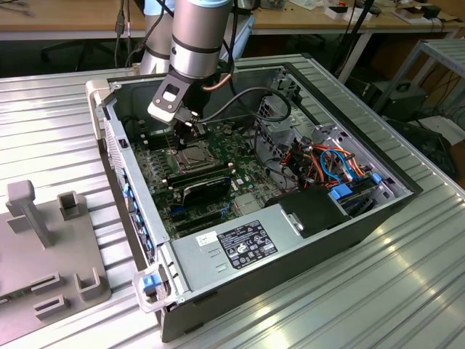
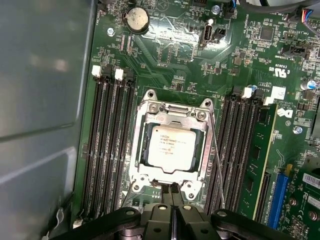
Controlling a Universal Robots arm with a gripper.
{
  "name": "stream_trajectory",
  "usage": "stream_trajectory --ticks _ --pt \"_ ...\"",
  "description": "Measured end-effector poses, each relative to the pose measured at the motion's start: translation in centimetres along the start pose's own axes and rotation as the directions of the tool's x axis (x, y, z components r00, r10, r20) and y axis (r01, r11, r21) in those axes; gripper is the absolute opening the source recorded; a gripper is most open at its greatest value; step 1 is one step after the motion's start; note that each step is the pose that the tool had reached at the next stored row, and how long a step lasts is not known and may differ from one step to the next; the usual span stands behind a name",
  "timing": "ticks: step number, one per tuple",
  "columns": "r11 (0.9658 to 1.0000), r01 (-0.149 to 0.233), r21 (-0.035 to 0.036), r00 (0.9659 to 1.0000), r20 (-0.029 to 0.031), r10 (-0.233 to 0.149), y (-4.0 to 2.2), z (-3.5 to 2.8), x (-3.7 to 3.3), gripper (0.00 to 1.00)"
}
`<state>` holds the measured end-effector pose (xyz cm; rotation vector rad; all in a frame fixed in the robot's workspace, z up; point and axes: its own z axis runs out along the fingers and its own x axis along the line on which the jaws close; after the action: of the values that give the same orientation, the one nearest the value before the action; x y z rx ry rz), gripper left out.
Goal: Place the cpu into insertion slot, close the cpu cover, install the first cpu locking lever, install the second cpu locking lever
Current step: 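Install the first cpu locking lever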
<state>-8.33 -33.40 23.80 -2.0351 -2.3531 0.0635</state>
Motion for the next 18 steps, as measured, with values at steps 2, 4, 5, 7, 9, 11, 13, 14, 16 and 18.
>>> stream_trajectory --ticks 2,4,5,7,9,11,13,14,16,18 --pt "1.0 0.0 0.0001 1.0 0.0 0.0 -0.06 0.0 0.01 0.11" --pt "1.0 0.008 0.0 1.0 0.0005 -0.008 -0.33 0.01 0.05 0.11" --pt "0.9999 0.015 -0.0001 0.9999 0.0007 -0.015 -0.4 0.03 0.06 0.11" --pt "0.9994 0.035 -0.0001 0.9994 0.0018 -0.035 -0.51 0.03 0.08 0.11" --pt "0.9978 0.067 0.0 0.9978 0.0035 -0.067 -0.54 0.03 0.07 0.11" --pt "0.9951 0.098 -0.0001 0.9951 0.005 -0.098 -0.55 0.03 0.08 0.11" --pt "0.9938 0.111 -0.0002 0.9938 0.0057 -0.111 -0.57 -0.12 0.08 0.11" --pt "0.9935 0.114 -0.0001 0.9935 0.0058 -0.114 -0.58 -0.27 0.08 0.11" --pt "0.9929 0.119 -0.0001 0.9929 0.006 -0.119 -0.6 -0.69 0.1 0.11" --pt "0.9921 0.125 -0.0001 0.9921 0.0063 -0.125 -0.62 -1.27 0.13 0.11"
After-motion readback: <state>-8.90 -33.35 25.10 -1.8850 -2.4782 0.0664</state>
